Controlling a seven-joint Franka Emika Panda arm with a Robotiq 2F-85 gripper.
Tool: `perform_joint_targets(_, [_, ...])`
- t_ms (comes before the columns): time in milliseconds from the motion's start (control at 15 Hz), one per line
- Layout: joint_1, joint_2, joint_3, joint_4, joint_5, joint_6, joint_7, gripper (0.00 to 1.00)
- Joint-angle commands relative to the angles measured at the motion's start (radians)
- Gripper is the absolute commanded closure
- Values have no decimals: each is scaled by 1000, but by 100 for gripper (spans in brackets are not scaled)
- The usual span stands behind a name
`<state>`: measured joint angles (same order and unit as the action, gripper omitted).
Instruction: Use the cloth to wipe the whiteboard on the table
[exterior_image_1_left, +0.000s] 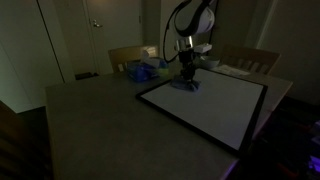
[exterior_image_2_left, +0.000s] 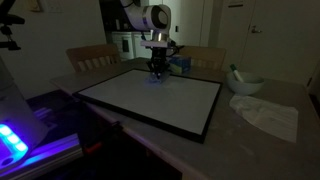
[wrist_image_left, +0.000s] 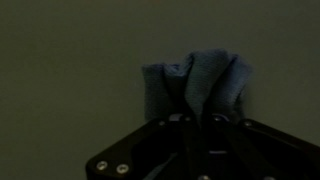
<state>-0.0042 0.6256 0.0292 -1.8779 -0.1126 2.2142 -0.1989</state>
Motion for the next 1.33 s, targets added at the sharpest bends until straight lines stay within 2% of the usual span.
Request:
perform_joint_targets(0, [3, 75, 9, 71, 19, 43, 27, 98])
perform_joint_targets(200, [3, 87, 20, 86, 37, 44, 43, 98])
perform_joint_targets(533, [14, 84, 45, 108, 63, -26, 41, 98])
perform_joint_targets(1267, [19, 9, 47, -2, 110, -56, 96, 98])
